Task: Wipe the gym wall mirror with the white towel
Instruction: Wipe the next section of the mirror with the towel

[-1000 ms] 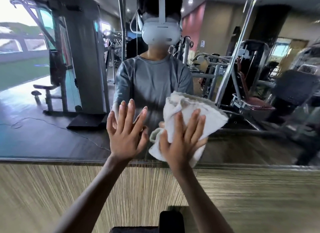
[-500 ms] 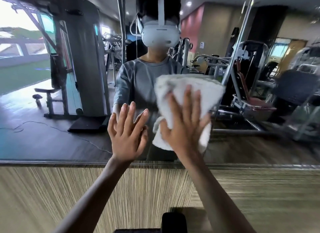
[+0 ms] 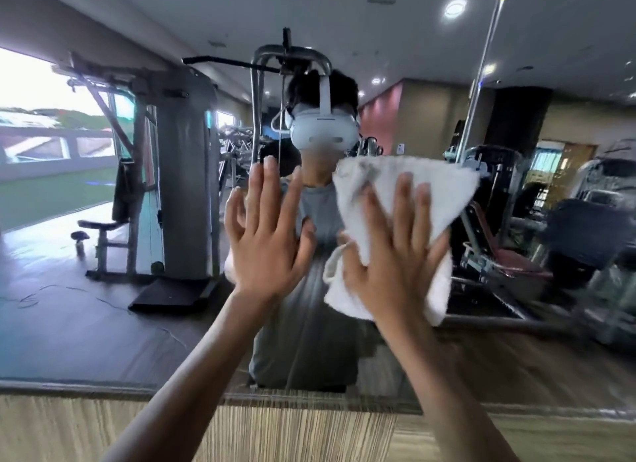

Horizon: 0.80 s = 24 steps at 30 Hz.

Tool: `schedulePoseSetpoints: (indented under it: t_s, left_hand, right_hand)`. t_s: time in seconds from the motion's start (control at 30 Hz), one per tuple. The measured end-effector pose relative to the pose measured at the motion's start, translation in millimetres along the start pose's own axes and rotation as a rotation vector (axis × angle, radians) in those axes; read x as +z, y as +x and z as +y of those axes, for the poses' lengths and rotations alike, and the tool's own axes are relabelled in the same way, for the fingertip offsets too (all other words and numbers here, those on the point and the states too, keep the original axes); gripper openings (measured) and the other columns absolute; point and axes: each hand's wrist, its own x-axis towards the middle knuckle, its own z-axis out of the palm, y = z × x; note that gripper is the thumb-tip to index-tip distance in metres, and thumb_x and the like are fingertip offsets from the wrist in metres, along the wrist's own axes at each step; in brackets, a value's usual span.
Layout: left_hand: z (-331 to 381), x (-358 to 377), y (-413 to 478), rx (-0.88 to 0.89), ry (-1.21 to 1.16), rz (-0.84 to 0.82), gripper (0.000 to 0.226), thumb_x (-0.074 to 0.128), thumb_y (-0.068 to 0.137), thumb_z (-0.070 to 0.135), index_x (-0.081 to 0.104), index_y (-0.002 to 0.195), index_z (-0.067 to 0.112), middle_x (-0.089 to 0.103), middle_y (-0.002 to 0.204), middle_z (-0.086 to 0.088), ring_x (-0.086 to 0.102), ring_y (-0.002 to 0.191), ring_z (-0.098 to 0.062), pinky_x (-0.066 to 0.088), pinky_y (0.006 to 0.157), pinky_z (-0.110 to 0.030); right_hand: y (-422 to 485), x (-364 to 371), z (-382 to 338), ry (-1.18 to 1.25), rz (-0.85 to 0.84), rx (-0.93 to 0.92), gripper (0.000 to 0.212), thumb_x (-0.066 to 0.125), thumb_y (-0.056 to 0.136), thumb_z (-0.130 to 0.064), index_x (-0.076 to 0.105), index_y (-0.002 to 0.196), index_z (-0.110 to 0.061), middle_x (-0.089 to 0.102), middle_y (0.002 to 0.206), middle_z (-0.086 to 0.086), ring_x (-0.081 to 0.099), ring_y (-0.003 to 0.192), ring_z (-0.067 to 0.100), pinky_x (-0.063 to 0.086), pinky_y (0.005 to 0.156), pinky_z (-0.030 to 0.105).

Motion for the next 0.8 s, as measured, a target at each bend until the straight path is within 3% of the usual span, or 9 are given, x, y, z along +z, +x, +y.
schedulePoseSetpoints:
  t_s: [0.1,0.2,0.33,0.43,0.5,0.63,0.8]
  left_hand:
    - [-1,6,-4,0.017,0.075,0.009,0.059,0.028,0.102,0.038,0.033,0.157,0.016,0.020,0.164,-0.015,0.017,0.153,-0.027,0.009,0.123,-0.048]
    - [-4,6,-4,0.051,0.049,0.014,0.059,0.031,0.100,0.030,0.032,0.157,0.015,0.022,0.164,-0.017,0.019,0.153,-0.029,0.012,0.123,-0.052]
    - [1,7,-4,0.028,0.082,0.029,0.057,0.035,0.101,0.030,0.032,0.157,0.015,0.022,0.164,-0.017,0.016,0.154,-0.028,0.012,0.123,-0.052]
    - [-2,6,-4,0.025,0.052,0.021,0.056,0.033,0.103,0.033,0.032,0.157,0.017,0.022,0.164,-0.015,0.016,0.154,-0.027,0.011,0.122,-0.056]
    - [-5,7,-5,0.035,0.039,0.013,0.058,0.032,0.102,0.034,0.030,0.157,0.018,0.022,0.164,-0.014,0.013,0.155,-0.026,0.010,0.121,-0.059]
    - [-8,8,-5,0.065,0.048,0.005,0.061,0.031,0.100,0.036,0.025,0.158,0.017,0.024,0.164,-0.016,0.016,0.153,-0.029,0.012,0.120,-0.064]
    - [-1,8,-5,0.046,0.051,0.043,0.057,0.035,0.100,0.033,0.038,0.153,0.013,0.026,0.163,-0.016,0.022,0.152,-0.031,0.016,0.119,-0.064]
  right_hand:
    - [-39,8,-6,-0.032,-0.061,-0.239,0.079,0.057,0.083,-0.049,0.029,0.155,-0.032,0.018,0.165,0.007,0.023,0.151,0.028,0.028,0.106,0.057]
    - [-71,6,30,-0.075,-0.131,-0.352,0.082,0.058,0.077,-0.049,0.033,0.153,-0.033,0.010,0.168,0.002,0.024,0.150,0.027,0.035,0.098,0.056]
    - [-15,-7,46,-0.026,-0.043,-0.090,0.071,0.049,0.080,-0.046,0.040,0.149,-0.030,0.024,0.164,0.008,0.026,0.149,0.030,0.035,0.102,0.062]
    - [35,-8,14,0.002,0.020,0.076,0.069,0.046,0.089,-0.049,0.038,0.154,-0.028,0.022,0.165,0.011,0.018,0.152,0.032,0.017,0.116,0.060]
    - [36,-4,-9,-0.014,0.004,0.004,0.071,0.046,0.090,-0.050,0.032,0.156,-0.030,0.018,0.166,0.011,0.015,0.153,0.032,0.009,0.118,0.056]
    - [-24,3,-6,-0.032,-0.091,-0.221,0.077,0.052,0.081,-0.044,0.034,0.154,-0.030,0.020,0.165,0.009,0.019,0.153,0.029,0.027,0.106,0.058]
    - [-9,-8,38,-0.001,-0.049,-0.072,0.071,0.047,0.080,-0.044,0.038,0.149,-0.030,0.024,0.164,0.008,0.025,0.149,0.029,0.033,0.100,0.059]
